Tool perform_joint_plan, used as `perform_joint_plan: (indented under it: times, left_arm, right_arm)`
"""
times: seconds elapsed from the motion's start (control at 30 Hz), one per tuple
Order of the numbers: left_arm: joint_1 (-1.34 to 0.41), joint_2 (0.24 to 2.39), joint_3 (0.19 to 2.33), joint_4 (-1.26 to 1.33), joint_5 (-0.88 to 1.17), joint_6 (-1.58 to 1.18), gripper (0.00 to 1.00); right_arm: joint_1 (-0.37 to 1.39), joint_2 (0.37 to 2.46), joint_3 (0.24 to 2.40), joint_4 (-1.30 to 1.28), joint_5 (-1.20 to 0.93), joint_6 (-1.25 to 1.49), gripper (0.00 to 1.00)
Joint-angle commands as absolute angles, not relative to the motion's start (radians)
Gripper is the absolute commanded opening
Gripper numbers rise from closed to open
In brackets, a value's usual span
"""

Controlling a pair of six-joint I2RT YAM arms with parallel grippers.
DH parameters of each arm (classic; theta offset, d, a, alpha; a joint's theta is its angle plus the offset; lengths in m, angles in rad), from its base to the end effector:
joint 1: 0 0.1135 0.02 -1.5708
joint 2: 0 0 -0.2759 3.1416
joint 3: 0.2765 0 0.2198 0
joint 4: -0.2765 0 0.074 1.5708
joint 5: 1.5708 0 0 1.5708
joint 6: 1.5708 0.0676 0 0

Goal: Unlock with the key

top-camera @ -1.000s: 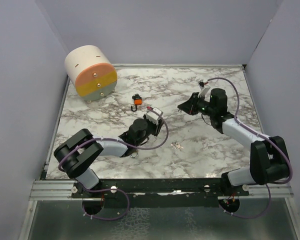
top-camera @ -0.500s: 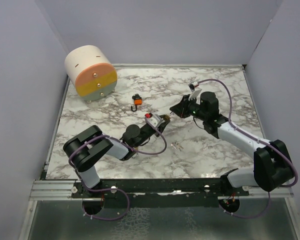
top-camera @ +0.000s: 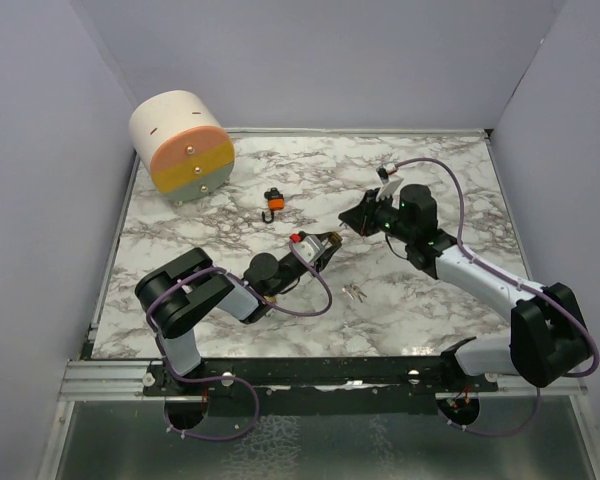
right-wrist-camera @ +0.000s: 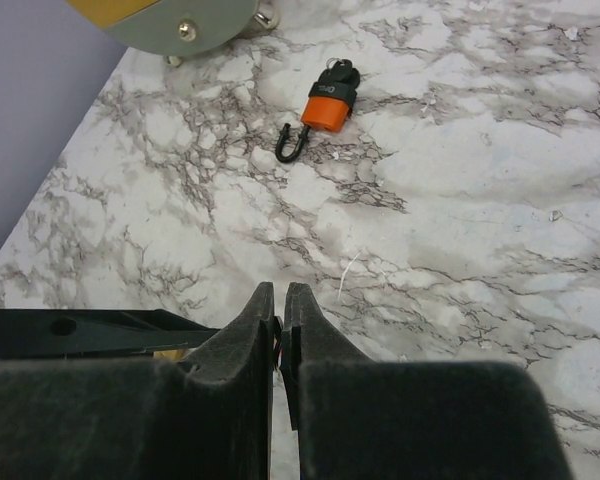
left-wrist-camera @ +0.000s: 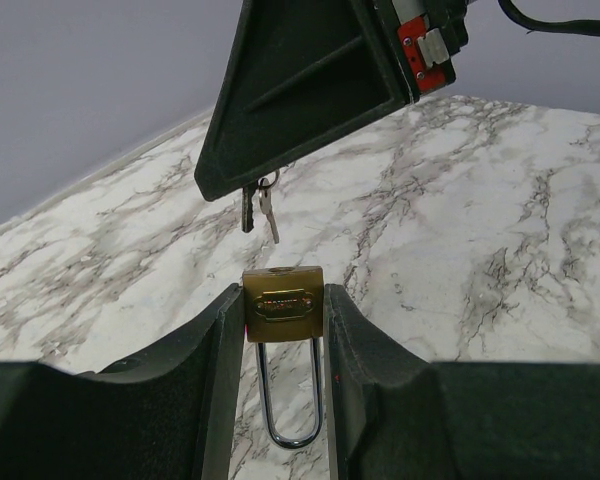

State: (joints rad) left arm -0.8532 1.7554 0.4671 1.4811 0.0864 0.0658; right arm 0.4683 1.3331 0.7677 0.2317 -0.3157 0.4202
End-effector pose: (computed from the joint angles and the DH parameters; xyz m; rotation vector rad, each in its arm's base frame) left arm 0.2099 -0.2494 0.2255 0.6936 1.2344 -0.7150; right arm 0.2550 0.1525 0.2737 -0.2717 1.9727 0.8896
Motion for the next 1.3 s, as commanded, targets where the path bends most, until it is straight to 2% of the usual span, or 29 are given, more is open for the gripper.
perform_joint_plan:
  times: [0.0,1.27]
  left_arm:
    - [-0.859,1.765,0.478,1.553,0.094,0.086,0.00]
    - [-0.858,1.742,0.532,1.505,0.046,0.094,0.00]
  right_arm:
    - [0.486,1.314,0.768,0.234,-0.287,0.407,0.01]
    - [0.534,1.294,0.719,0.229,-0.264,0.402,0.01]
